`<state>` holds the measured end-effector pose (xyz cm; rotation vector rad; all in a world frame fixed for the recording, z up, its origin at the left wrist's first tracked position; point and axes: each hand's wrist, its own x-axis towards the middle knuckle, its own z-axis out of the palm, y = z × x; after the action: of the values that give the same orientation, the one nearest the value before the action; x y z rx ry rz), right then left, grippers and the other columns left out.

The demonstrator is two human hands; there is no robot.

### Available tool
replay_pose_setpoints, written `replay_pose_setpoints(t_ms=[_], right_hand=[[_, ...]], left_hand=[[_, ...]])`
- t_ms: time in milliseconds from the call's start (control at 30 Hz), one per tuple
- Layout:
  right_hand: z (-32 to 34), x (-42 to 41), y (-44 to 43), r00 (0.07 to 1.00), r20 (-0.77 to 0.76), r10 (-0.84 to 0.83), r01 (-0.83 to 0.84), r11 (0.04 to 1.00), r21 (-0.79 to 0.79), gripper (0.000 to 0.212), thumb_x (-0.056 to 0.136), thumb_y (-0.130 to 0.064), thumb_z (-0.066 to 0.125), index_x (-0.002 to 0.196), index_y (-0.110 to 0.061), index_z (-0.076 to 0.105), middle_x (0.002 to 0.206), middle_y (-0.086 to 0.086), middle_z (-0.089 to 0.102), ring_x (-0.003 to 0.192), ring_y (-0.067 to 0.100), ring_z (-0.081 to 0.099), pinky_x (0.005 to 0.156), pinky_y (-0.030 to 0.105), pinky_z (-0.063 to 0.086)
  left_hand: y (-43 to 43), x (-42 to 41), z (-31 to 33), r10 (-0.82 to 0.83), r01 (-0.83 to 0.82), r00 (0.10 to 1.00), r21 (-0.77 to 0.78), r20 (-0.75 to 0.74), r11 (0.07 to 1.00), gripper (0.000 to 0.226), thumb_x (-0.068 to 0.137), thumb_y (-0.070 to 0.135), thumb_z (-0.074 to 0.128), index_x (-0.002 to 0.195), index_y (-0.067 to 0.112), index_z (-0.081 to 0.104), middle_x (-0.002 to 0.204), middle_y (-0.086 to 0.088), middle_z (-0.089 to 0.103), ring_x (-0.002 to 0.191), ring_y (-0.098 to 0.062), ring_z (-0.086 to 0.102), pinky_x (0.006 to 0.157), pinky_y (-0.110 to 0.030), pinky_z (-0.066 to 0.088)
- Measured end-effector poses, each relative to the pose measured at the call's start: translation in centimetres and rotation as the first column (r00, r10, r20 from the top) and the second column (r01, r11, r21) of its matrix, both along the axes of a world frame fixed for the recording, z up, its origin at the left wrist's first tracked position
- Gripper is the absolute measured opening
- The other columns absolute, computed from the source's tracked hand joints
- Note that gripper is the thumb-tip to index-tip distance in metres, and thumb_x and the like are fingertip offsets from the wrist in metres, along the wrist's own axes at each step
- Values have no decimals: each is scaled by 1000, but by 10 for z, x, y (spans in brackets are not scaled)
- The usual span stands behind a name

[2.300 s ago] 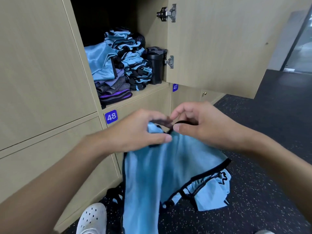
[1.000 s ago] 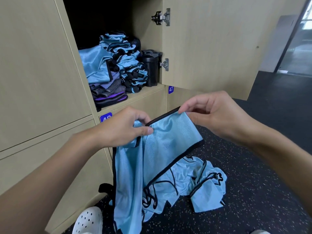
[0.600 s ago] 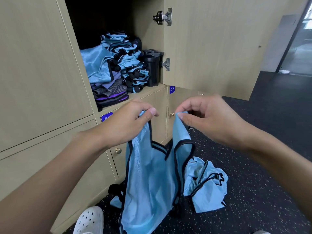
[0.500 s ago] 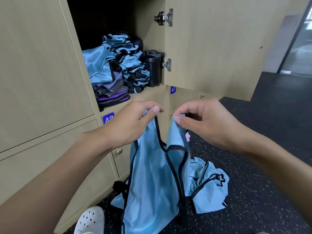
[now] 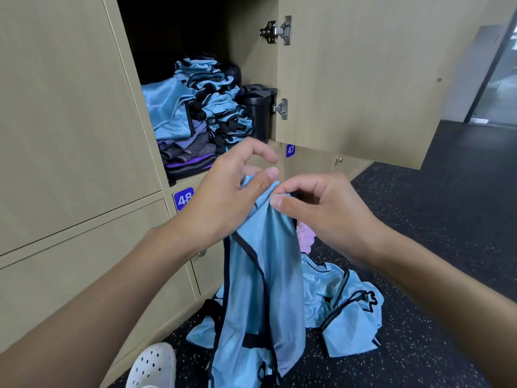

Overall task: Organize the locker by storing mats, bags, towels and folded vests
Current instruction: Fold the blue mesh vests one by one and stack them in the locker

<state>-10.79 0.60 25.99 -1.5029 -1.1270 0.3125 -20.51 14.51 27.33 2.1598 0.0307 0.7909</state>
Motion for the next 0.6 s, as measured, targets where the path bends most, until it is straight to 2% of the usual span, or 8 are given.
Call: replay_pose_setpoints(t_ms=[100,167,233,267,367,433,533,600], right_hand=[[3,5,1,995,-5,-99,99,994,43,14,89,-11,70,76,-16,72,66,2,57,56,10,45,56,28,39],[7,9,-1,987,0,-160,159,984,78,15,88,-13,70,75,-20,72,65,-6,58,58,5,46,58,23,41],[12,10,-3,982,9,-189,187,976,112,16,88,-13,70,75,-20,70,61,-15,57,56,-1,45,57,14,39],[15,11,-4,981,7,-193,191,974,125,16,88,-13,70,74,-20,70,61,-15,57,56,-1,45,57,14,39],[18,11,-5,977,17,-215,210,967,142,15,88,-15,71,73,-19,69,67,-2,60,60,7,47,57,22,41],[19,10,-6,974,17,-227,222,964,149,14,87,-16,71,73,-16,68,67,-4,60,60,5,48,59,20,42],[19,11,-6,971,32,-237,230,962,149,14,88,-15,71,74,-16,68,64,-12,59,58,0,48,60,15,40],[19,11,-7,971,48,-233,224,964,142,14,88,-17,71,74,-18,68,62,-15,59,57,-2,47,59,13,39]], left_hand=[[8,-2,2,-16,15,1000,28,19,999,7,94,15,58,97,18,52,76,10,54,66,-9,49,61,-24,41],[9,-6,4,-15,16,1000,86,-7,996,8,89,13,57,89,20,54,75,6,51,62,-19,42,57,-28,37],[8,-11,7,-31,34,998,81,-46,996,3,86,19,58,83,19,56,71,4,51,59,-16,37,53,-23,32],[6,-13,8,-47,51,997,61,-61,997,9,85,26,61,82,18,58,71,2,52,59,-14,38,53,-22,32],[2,-15,10,-89,91,993,26,-78,996,36,77,51,69,80,17,60,75,-6,54,63,-19,43,59,-29,36],[1,-15,10,-62,67,994,52,-88,996,41,70,58,71,78,19,60,78,-2,58,70,-15,50,68,-31,42],[-1,-14,8,10,6,992,128,-128,992,40,64,59,75,73,24,58,80,12,58,78,-5,54,75,-21,42],[-3,-11,4,54,-33,991,169,-123,985,32,68,45,81,69,23,58,79,13,57,79,-7,55,75,-23,41]])
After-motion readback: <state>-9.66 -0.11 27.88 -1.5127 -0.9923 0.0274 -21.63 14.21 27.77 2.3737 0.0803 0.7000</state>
